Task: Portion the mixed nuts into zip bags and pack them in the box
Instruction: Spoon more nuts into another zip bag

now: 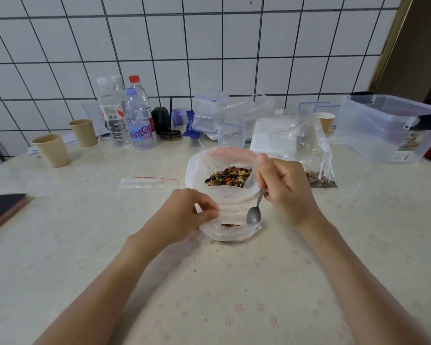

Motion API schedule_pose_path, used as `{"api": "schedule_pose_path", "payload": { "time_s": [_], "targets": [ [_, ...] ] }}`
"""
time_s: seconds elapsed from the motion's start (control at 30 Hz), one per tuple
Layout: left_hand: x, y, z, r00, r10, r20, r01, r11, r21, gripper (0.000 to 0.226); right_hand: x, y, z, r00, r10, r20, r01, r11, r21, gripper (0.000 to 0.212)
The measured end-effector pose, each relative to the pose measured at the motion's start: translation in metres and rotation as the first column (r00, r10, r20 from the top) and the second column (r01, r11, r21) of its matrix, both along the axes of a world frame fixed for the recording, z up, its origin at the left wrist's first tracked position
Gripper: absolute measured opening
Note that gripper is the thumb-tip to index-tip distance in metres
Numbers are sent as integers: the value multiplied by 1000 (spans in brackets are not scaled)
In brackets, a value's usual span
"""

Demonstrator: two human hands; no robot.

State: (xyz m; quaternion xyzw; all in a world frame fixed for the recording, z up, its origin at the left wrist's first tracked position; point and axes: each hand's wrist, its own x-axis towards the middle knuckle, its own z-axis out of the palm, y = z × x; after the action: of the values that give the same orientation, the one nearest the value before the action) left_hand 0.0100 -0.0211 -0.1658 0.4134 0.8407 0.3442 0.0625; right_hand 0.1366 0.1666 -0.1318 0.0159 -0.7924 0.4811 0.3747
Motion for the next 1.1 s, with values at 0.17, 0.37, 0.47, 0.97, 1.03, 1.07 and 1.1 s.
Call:
{"api": "schedule_pose_path", "payload": {
  "time_s": [0.17,0.37,0.47,0.97,1.03,1.07,1.1],
  "targets": [
    [-1,-1,2,988,-56,-141,58,998,8,9,-4,4,-2,998,29,-59,-44,965,-257,56],
    [-8,-5,10,984,134,-116,-114,979,167,30,-13,16,-7,989,-121,81,146,791,-594,51],
    [-15,-3,8,919,380,-109,-342,902,263,34,-17,22,-9,983,-138,120,183,737,-651,44],
    [-23,23,-16,946,304,113,-320,932,169,35,-25,15,-26,933,-238,269,288,944,-163,42],
    [-21,23,-15,952,276,130,-297,936,187,38,-26,13,-26,932,-164,322,257,928,-270,40],
    [-20,23,-14,955,265,133,-288,936,202,39,-27,12,-26,931,-124,344,243,912,-331,40],
    [-19,23,-14,958,256,131,-279,935,217,40,-27,11,-26,929,-81,360,230,891,-392,39]
  ]
}}
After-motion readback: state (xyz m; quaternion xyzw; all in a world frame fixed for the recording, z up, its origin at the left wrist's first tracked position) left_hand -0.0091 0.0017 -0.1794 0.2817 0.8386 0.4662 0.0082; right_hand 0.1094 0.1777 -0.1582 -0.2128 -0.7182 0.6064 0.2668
